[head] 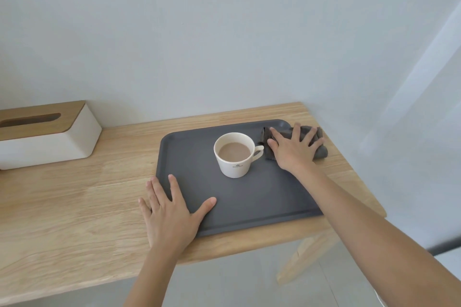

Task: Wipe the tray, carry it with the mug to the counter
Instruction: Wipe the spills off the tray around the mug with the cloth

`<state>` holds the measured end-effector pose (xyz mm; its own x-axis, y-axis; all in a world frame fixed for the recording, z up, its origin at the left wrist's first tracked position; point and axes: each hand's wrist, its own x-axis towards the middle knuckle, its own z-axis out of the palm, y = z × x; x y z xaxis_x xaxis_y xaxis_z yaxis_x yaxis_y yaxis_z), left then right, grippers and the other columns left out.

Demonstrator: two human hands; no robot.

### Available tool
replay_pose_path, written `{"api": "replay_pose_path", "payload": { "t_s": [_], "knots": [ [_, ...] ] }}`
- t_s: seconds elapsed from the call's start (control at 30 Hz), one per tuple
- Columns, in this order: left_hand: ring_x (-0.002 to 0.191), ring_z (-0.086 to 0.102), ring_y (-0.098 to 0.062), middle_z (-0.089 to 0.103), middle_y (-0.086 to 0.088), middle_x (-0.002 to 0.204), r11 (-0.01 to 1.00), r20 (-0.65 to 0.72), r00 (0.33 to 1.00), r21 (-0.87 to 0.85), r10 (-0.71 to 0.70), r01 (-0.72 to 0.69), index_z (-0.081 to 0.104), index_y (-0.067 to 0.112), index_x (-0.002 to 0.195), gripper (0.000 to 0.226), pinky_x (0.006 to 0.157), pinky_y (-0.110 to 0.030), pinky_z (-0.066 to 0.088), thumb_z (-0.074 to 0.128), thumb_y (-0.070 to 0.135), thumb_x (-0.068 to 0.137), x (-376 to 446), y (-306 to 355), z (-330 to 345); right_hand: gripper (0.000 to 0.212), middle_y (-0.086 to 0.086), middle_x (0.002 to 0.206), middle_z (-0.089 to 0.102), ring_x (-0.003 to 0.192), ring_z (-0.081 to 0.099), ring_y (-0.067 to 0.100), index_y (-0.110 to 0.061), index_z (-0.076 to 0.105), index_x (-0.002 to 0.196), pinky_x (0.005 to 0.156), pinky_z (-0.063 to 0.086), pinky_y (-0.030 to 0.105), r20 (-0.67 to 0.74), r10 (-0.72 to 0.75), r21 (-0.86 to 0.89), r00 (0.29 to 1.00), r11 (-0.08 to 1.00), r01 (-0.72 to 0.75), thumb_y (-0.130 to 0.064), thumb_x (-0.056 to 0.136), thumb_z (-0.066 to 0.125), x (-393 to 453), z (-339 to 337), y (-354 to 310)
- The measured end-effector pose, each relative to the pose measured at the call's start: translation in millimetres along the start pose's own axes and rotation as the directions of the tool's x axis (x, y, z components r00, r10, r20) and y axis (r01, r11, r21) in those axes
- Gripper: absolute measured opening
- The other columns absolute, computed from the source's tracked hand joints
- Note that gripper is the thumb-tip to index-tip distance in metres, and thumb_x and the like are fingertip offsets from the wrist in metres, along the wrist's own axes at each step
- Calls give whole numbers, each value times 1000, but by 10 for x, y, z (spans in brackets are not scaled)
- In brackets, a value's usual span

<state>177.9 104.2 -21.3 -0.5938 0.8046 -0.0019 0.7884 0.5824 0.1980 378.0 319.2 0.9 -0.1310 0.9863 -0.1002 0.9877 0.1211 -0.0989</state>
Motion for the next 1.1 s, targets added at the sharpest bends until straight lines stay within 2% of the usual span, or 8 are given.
{"api": "replay_pose_path", "payload": {
  "t_s": [0.2,0.4,0.5,0.63,0.8,0.9,1.1],
  "knots": [
    [148,-6,-32,0,-20,159,999,-27,999,9,-31,32,6,11,151,122,118,-53,4,13,95,63,3,10,8,50,9,162,-10,142,-15,50,-51,15,145,112,-1,68,25,-60,17,998,998,60,-58,96,13,-254,5,113],
    [147,-3,-33,3,-21,159,999,-49,998,11,-34,34,6,10,151,122,117,-52,5,9,93,62,19,15,44,50,10,162,-8,142,-10,50,-54,6,143,112,8,67,-2,-46,-118,999,992,45,-59,94,9,-1040,96,406],
    [147,-4,-34,3,-22,159,1000,-41,999,4,-24,24,3,12,151,123,117,-52,6,10,95,61,27,-1,46,50,11,161,-10,141,-13,51,-52,7,144,110,5,69,9,-49,-76,999,996,49,-58,95,10,-837,53,321],
    [147,-6,-33,2,-22,159,1000,-34,999,-10,-21,20,0,15,151,123,118,-52,5,10,95,59,24,-4,32,51,12,161,-12,141,-15,52,-48,10,147,109,0,72,-8,-41,-29,999,999,40,-56,96,10,-165,31,86],
    [147,-6,-33,0,-22,159,1000,-27,999,-10,-28,27,5,14,152,120,118,-52,4,15,94,63,7,18,4,52,11,161,-12,141,-16,51,-47,7,147,109,-1,72,27,-30,-24,999,999,30,-57,96,10,338,-3,-145],
    [147,-8,-32,-1,-21,159,999,-22,999,3,-43,43,7,13,152,119,118,-51,3,13,93,64,13,30,-4,53,7,162,-11,143,-18,47,-48,7,147,112,-2,68,38,-85,-13,996,996,86,-57,96,8,121,-7,-41],
    [147,-6,-33,0,-21,159,999,-40,998,6,-49,49,8,12,151,116,118,-52,2,13,91,66,-2,55,2,52,4,162,-13,143,-18,45,-51,1,146,113,-1,66,45,-123,-55,991,991,126,-57,95,7,-884,63,336]
  ]
}}
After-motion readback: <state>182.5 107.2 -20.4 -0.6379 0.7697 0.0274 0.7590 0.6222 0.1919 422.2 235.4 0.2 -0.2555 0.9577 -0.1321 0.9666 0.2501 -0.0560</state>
